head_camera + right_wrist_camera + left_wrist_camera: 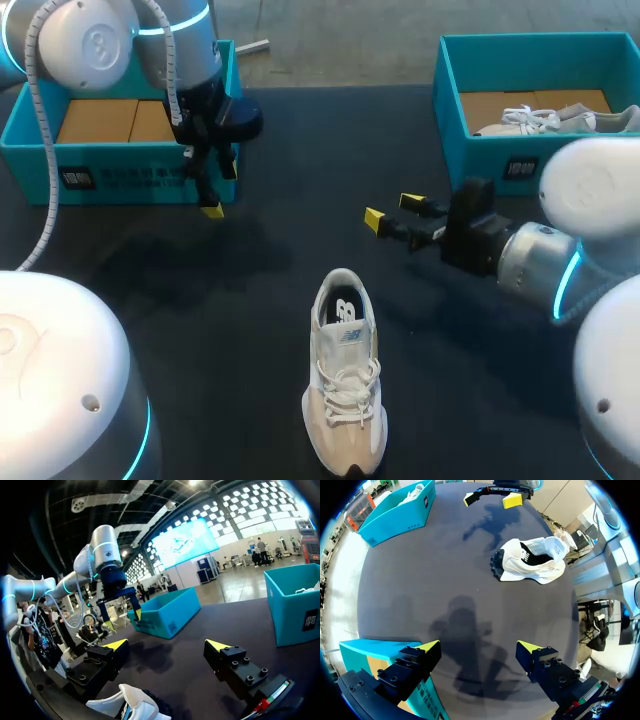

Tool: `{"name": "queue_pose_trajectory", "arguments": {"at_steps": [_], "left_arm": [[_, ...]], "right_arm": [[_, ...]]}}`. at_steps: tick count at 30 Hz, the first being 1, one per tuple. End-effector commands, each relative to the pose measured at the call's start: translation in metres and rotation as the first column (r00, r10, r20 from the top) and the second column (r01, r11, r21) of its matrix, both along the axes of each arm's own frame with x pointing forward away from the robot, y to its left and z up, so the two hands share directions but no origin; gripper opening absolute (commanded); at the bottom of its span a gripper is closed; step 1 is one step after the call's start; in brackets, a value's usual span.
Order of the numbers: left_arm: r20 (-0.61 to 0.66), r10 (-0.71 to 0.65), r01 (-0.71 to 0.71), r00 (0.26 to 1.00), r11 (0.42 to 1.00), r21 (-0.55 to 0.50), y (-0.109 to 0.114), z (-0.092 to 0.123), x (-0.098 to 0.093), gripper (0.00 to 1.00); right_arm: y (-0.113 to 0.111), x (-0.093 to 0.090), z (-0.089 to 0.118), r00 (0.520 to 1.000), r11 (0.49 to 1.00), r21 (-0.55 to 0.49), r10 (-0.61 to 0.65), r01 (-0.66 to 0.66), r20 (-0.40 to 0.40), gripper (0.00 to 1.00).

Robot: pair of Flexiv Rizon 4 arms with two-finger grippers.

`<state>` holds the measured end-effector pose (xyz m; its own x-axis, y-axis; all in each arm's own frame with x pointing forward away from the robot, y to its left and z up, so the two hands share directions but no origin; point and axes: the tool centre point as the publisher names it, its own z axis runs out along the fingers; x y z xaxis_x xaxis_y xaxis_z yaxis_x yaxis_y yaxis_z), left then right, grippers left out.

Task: Take the shoe out of the shoebox, open the shoe tongue, remove and reinsert the insole, then place the shoe into the shoebox

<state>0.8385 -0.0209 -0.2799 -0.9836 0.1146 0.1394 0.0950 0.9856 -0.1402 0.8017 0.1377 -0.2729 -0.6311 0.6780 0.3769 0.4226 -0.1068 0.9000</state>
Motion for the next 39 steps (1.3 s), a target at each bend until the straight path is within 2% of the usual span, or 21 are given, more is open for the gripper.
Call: {"name": "queue_pose_trajectory", "arguments": {"at_steps": [1, 12, 26, 27, 31, 37, 39], "left_arm": [[-0.008, 0.001, -0.001, 1.000, 1.000, 0.004, -0.001, -0.002, 0.004, 1.00], [-0.012, 0.003, -0.003, 1.000, 1.000, -0.001, 0.000, -0.003, 0.006, 1.00], [-0.010, 0.011, -0.011, 1.000, 1.000, -0.001, 0.002, -0.002, 0.000, 1.00], [-0.010, 0.012, -0.012, 1.000, 1.000, -0.001, 0.002, -0.002, 0.000, 1.00], [-0.010, 0.013, -0.013, 1.000, 1.000, -0.004, 0.001, -0.003, -0.003, 1.00], [-0.010, 0.012, -0.012, 1.000, 1.000, -0.008, 0.000, -0.003, -0.007, 1.00], [-0.011, 0.013, -0.013, 1.000, 1.000, -0.010, 0.000, -0.003, -0.009, 1.00]], "right_arm": [[0.005, 0.001, 0.008, 0.965, 0.950, -0.190, -0.259, 0.247, -0.040, 1.00], [0.006, -0.001, 0.009, 0.943, 0.909, -0.305, -0.322, 0.283, -0.084, 1.00], [0.002, -0.006, 0.010, 0.938, 0.900, -0.351, -0.321, 0.259, -0.133, 1.00], [0.002, -0.007, 0.011, 0.921, 0.875, -0.393, -0.363, 0.284, -0.143, 1.00], [0.005, -0.007, 0.011, 0.898, 0.840, -0.456, -0.406, 0.294, -0.168, 1.00], [0.007, -0.008, 0.010, 0.903, 0.841, -0.467, -0.391, 0.272, -0.178, 1.00], [0.003, -0.008, 0.009, 0.934, 0.907, -0.362, -0.299, 0.216, -0.193, 1.00]]}}
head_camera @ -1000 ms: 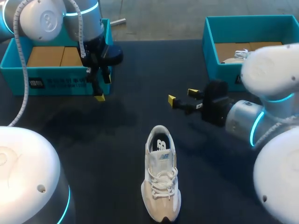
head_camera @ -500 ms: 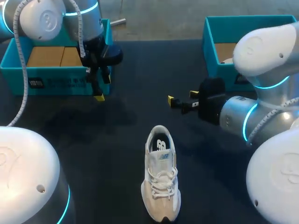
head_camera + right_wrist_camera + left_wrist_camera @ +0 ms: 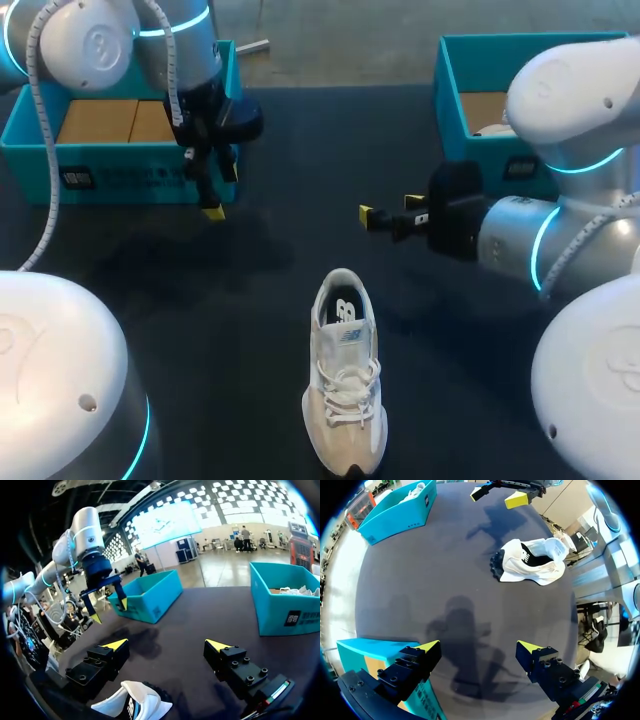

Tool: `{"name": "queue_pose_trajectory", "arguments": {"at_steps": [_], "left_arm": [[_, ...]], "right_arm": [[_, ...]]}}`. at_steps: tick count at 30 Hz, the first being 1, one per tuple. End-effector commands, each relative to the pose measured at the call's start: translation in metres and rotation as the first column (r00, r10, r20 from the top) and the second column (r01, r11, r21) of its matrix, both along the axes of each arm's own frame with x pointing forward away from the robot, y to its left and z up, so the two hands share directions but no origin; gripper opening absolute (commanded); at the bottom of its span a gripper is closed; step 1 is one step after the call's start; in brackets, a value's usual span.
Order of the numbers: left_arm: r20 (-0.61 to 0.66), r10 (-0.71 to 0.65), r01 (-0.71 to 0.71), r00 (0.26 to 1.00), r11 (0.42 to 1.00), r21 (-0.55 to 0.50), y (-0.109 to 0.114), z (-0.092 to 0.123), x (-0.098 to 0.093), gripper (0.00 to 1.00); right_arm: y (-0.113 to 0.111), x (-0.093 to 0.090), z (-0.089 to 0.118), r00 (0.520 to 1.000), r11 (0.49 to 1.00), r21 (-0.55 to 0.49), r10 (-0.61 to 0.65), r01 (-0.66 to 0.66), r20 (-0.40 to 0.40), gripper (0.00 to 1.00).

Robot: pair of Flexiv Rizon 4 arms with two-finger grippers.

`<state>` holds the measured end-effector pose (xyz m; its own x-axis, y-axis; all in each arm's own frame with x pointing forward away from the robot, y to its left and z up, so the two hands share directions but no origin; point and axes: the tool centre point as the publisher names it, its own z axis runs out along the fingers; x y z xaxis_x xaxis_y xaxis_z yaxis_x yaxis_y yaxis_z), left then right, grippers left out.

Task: Take the shoe out of the shoebox, open the shoe tongue, remove and reinsert the insole, then place the shoe into the shoebox

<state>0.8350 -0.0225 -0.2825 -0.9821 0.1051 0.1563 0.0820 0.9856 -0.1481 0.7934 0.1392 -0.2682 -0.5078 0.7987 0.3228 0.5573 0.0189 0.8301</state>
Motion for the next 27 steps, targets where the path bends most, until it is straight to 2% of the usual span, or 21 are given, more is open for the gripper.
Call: {"name": "queue_pose_trajectory", "arguments": {"at_steps": [1, 3, 4, 6, 7, 9, 14, 17, 22, 24, 25, 27], "left_arm": [[0.007, 0.003, -0.003, 1.000, 1.000, -0.005, 0.001, -0.001, -0.006, 1.00], [0.007, 0.004, -0.004, 1.000, 1.000, -0.007, 0.002, -0.001, -0.007, 1.00], [0.006, 0.005, -0.005, 1.000, 1.000, -0.007, 0.002, -0.001, -0.008, 1.00], [0.005, 0.010, -0.010, 1.000, 1.000, -0.011, 0.004, -0.001, -0.009, 1.00], [0.004, 0.012, -0.012, 1.000, 1.000, -0.013, 0.005, -0.001, -0.010, 1.00], [0.003, 0.015, -0.015, 1.000, 1.000, -0.017, 0.007, -0.001, -0.011, 1.00], [0.001, 0.019, -0.019, 1.000, 1.000, -0.025, 0.010, -0.003, -0.014, 1.00], [0.002, 0.021, -0.021, 1.000, 0.999, -0.031, 0.013, -0.003, -0.016, 1.00], [0.007, 0.020, -0.020, 1.000, 0.999, -0.037, 0.015, -0.002, -0.019, 1.00], [0.007, 0.019, -0.019, 1.000, 0.999, -0.038, 0.016, -0.003, -0.021, 1.00], [0.007, 0.019, -0.019, 1.000, 0.999, -0.039, 0.017, -0.003, -0.021, 1.00], [0.008, 0.019, -0.019, 1.000, 0.999, -0.041, 0.018, -0.003, -0.022, 1.00]], "right_arm": [[-0.001, 0.001, 0.003, 0.991, 0.988, -0.110, -0.114, 0.106, -0.072, 1.00], [-0.004, 0.006, 0.001, 0.993, 1.000, -0.002, 0.001, -0.001, -0.115, 1.00], [-0.005, 0.007, 0.000, 0.993, 0.996, 0.065, 0.064, -0.058, -0.104, 1.00], [-0.007, 0.012, -0.001, 0.974, 0.984, 0.128, 0.141, -0.120, -0.176, 1.00], [-0.007, 0.014, -0.001, 0.967, 0.970, 0.174, 0.200, -0.172, -0.159, 1.00], [-0.005, 0.017, -0.001, 0.944, 0.962, 0.178, 0.245, -0.208, -0.219, 1.00], [0.000, 0.017, 0.001, 0.898, 0.904, 0.263, 0.393, -0.338, -0.200, 1.00], [0.001, 0.013, 0.002, 0.874, 0.862, 0.304, 0.463, -0.407, -0.144, 1.00], [0.000, 0.010, 0.000, 0.845, 0.829, 0.334, 0.516, -0.449, -0.142, 1.00], [0.001, 0.010, -0.001, 0.828, 0.802, 0.358, 0.548, -0.479, -0.118, 1.00], [0.001, 0.009, -0.001, 0.826, 0.809, 0.351, 0.545, -0.472, -0.145, 1.00], [0.002, 0.009, -0.001, 0.810, 0.791, 0.369, 0.569, -0.489, -0.145, 1.00]]}}
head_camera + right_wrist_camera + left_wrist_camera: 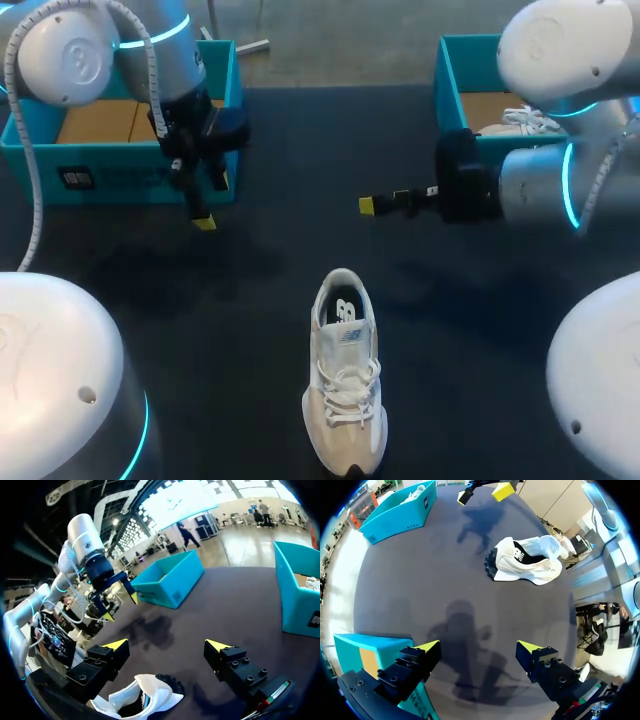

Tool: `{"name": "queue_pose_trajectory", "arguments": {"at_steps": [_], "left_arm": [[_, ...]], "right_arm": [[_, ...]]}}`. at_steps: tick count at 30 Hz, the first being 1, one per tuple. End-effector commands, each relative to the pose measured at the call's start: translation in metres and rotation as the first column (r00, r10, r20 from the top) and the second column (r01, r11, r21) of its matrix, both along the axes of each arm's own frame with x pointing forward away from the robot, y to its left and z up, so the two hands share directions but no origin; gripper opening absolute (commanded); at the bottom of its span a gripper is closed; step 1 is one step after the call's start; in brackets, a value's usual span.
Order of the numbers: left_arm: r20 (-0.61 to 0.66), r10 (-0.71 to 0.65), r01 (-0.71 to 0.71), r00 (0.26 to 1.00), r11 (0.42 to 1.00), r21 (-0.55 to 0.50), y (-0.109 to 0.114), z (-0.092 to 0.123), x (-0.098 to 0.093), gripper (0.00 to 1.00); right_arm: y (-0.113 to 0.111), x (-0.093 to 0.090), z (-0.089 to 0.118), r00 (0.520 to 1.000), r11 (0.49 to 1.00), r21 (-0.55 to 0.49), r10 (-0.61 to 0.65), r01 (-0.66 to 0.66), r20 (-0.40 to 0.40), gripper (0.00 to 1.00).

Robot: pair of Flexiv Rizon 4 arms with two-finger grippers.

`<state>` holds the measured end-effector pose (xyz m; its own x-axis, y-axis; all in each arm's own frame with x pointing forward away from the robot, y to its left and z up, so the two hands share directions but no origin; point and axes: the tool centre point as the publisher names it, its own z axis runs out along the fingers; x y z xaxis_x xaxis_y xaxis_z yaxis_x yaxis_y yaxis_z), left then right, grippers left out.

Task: Take the shoe out of the shoebox, open the shoe tongue, remove and reinsert the insole, then place the shoe into the shoebox

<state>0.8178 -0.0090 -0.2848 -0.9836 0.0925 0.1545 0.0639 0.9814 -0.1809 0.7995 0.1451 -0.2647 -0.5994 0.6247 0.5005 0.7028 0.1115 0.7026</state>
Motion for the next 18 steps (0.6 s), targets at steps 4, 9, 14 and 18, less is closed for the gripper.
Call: {"name": "queue_pose_trajectory", "arguments": {"at_steps": [4, 9, 14, 18], "left_arm": [[0.012, 0.003, -0.003, 1.000, 1.000, -0.011, 0.007, 0.000, -0.007, 1.00], [0.016, 0.006, -0.006, 1.000, 1.000, -0.015, 0.010, 0.000, -0.011, 1.00], [0.016, 0.009, -0.009, 1.000, 1.000, -0.022, 0.014, 0.000, -0.014, 1.00], [0.014, 0.009, -0.009, 1.000, 1.000, -0.028, 0.016, -0.002, -0.016, 1.00]], "right_arm": [[0.000, 0.004, -0.003, 0.937, 0.919, 0.240, 0.341, -0.314, -0.079, 1.00], [0.006, 0.003, -0.001, 0.917, 0.937, 0.153, 0.341, -0.314, -0.206, 1.00], [0.011, -0.001, 0.000, 0.882, 0.939, 0.057, 0.338, -0.338, -0.329, 1.00], [0.011, -0.006, -0.003, 0.876, 0.944, 0.031, 0.316, -0.328, -0.365, 1.00]]}}
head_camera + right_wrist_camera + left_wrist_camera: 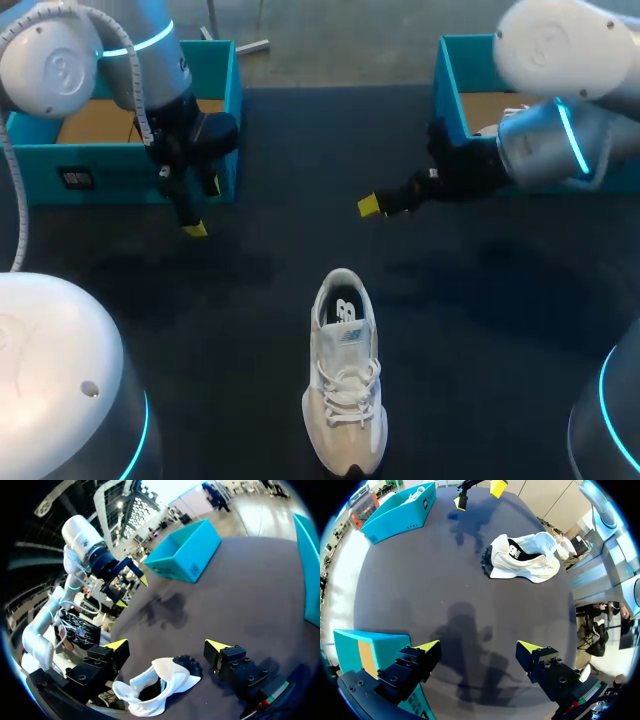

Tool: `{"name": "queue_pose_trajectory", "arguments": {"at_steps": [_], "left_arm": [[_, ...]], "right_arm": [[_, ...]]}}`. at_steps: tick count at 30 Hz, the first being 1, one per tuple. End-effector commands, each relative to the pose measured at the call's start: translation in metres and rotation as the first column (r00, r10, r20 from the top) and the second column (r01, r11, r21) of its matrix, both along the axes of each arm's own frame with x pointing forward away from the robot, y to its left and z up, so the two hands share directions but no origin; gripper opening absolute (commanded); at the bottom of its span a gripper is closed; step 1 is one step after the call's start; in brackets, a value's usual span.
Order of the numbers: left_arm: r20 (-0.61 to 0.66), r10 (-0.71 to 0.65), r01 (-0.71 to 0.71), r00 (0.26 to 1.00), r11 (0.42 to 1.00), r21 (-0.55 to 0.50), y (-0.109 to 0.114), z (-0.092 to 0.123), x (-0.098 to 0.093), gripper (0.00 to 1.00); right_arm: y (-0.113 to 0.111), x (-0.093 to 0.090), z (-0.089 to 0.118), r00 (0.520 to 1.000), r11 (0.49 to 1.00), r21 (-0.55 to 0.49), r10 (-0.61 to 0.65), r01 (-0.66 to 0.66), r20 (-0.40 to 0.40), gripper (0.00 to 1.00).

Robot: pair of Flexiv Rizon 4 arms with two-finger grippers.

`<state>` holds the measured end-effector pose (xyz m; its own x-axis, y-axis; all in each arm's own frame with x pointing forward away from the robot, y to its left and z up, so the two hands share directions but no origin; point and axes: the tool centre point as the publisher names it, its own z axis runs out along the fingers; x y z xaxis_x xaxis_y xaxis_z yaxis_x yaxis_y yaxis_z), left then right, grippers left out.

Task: Take the shoe out of the shoebox, open the shoe tongue, remove and reinsert the insole, then place the shoe into the shoebox

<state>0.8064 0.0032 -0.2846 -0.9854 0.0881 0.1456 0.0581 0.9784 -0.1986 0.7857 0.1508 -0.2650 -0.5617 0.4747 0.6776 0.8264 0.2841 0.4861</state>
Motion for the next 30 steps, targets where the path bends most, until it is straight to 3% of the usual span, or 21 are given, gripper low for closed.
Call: {"name": "queue_pose_trajectory", "arguments": {"at_steps": [1, 5, 17, 30], "left_arm": [[0.006, 0.002, -0.002, 1.000, 1.000, -0.010, 0.005, -0.002, -0.005, 1.00], [0.003, 0.001, -0.001, 1.000, 1.000, -0.012, 0.006, -0.003, -0.006, 1.00], [0.004, -0.004, 0.004, 1.000, 1.000, -0.008, 0.006, -0.003, -0.010, 1.00], [0.005, -0.002, 0.002, 1.000, 0.999, 0.037, 0.005, -0.013, -0.027, 1.00]], "right_arm": [[0.005, 0.007, -0.003, 0.991, 0.994, -0.039, 0.103, -0.106, -0.086, 1.00], [0.004, 0.003, -0.004, 0.993, 0.995, -0.043, 0.088, -0.092, -0.084, 1.00], [0.008, -0.024, -0.002, 0.999, 0.978, -0.205, -0.036, 0.041, 0.030, 1.00], [0.030, -0.061, -0.026, 0.987, 0.958, -0.249, -0.122, 0.144, 0.105, 1.00]]}}
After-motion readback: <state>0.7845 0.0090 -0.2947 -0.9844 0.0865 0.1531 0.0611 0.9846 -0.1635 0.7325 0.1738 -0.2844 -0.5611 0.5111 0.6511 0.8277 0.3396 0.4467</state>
